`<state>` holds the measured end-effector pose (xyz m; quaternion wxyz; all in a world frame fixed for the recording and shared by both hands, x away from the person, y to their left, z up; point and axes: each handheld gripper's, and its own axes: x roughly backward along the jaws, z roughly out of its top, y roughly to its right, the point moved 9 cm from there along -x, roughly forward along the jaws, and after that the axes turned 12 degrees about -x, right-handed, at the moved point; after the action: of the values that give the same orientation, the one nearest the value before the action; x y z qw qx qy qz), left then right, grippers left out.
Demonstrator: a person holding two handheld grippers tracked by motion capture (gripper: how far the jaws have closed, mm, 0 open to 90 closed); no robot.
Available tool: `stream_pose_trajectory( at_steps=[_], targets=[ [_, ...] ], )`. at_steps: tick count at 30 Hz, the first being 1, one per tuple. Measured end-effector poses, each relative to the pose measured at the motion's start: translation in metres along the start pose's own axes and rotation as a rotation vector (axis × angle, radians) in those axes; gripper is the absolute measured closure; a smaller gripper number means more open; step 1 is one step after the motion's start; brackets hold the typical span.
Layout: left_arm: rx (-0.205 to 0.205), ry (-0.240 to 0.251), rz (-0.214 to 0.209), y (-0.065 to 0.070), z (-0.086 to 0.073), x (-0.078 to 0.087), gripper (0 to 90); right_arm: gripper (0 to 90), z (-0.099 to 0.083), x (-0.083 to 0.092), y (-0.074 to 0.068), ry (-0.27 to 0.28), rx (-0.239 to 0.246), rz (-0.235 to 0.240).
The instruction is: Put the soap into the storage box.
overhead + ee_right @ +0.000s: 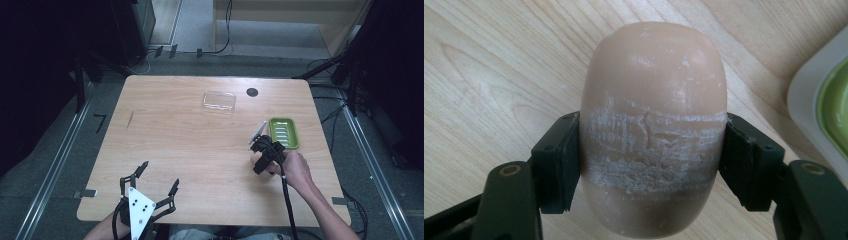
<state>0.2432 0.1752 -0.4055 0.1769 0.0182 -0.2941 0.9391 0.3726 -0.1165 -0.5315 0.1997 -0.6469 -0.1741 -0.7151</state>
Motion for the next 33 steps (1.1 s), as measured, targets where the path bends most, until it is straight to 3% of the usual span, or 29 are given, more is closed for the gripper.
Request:
stream_pose_trajectory(
  at_steps=[25, 33],
  targets=[
    [0.001, 0.003, -0.001, 0.0, 0.0, 0.0, 13.8, 33.0, -0.009, 0.01, 0.032, 0.01, -0.073, -0.008],
    [0.001, 0.004, -0.002, 0.0, 0.0, 0.0, 13.8, 33.0, -0.013, 0.015, 0.045, 0.019, -0.115, -0.012]
  ],
)
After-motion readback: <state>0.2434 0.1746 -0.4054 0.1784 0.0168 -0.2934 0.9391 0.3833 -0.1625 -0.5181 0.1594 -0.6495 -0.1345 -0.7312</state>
